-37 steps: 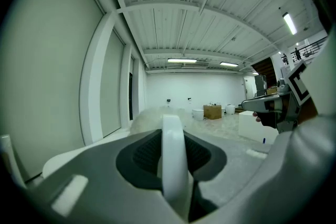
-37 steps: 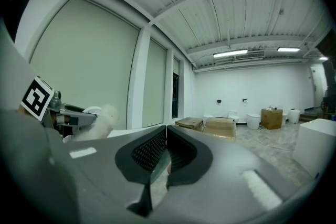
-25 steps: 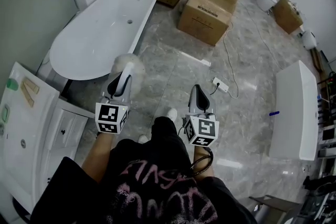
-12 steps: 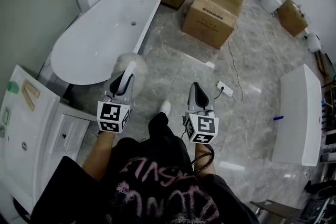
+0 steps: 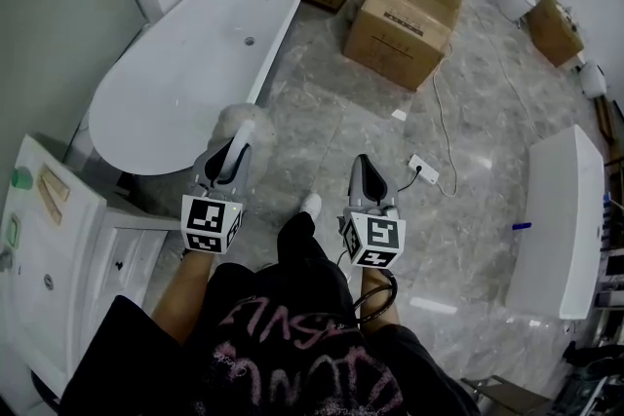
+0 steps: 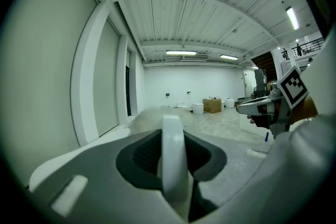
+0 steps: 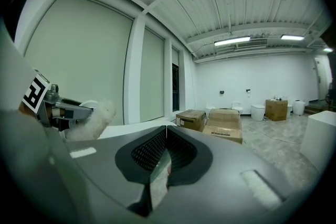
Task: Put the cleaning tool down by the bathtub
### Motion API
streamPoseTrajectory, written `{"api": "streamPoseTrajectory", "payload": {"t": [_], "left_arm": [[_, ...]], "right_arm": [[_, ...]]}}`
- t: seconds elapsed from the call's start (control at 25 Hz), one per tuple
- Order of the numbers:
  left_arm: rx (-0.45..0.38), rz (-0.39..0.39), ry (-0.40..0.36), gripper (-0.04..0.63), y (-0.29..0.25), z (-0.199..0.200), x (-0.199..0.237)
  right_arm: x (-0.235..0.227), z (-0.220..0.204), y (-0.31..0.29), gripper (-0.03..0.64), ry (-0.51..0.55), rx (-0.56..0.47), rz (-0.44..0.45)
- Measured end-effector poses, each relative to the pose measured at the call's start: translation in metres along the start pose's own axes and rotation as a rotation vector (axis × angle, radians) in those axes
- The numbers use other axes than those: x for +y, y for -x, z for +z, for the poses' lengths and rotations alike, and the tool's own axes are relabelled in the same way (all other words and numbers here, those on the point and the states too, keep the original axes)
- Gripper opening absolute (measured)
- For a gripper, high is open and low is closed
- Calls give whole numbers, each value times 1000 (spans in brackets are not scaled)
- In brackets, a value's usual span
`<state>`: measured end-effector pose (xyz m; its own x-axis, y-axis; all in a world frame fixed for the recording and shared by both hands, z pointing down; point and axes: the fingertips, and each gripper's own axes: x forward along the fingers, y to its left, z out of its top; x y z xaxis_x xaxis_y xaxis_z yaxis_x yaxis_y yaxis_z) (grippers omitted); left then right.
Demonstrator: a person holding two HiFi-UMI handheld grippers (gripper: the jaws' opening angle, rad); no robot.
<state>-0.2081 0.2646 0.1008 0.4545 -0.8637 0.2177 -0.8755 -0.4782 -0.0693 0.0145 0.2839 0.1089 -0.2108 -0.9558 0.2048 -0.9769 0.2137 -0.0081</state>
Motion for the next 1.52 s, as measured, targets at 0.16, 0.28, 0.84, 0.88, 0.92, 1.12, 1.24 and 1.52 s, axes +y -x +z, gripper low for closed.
{"api": "streamPoseTrajectory", "payload": {"t": [0.16, 0.28, 0.84, 0.88, 0.92, 1.12, 1.24, 1.52], "left_arm": [[29, -8, 10, 81, -30, -4, 3], [46, -12, 19, 81, -57, -6, 5], [107, -15, 71, 82, -201, 4, 12], [111, -13, 73, 81, -210, 4, 12], [117, -12, 72, 82, -217, 4, 11], [142, -9, 27, 81, -248, 16, 11], [140, -1, -15, 81, -260, 32, 12], [133, -1, -35, 81, -278, 47, 5]], "right_arm": [[-14, -4, -29, 14, -8, 25, 5], [-27, -4, -55, 14, -14, 37, 9], [-101, 4, -177, 14, -4, 119, 61], [-107, 3, -183, 14, -6, 123, 63], [-112, 1, -190, 14, -11, 127, 65], [-133, 3, -218, 14, -55, 127, 89], [-136, 12, -232, 14, -67, 115, 124], [-151, 19, -242, 11, -69, 90, 137]]}}
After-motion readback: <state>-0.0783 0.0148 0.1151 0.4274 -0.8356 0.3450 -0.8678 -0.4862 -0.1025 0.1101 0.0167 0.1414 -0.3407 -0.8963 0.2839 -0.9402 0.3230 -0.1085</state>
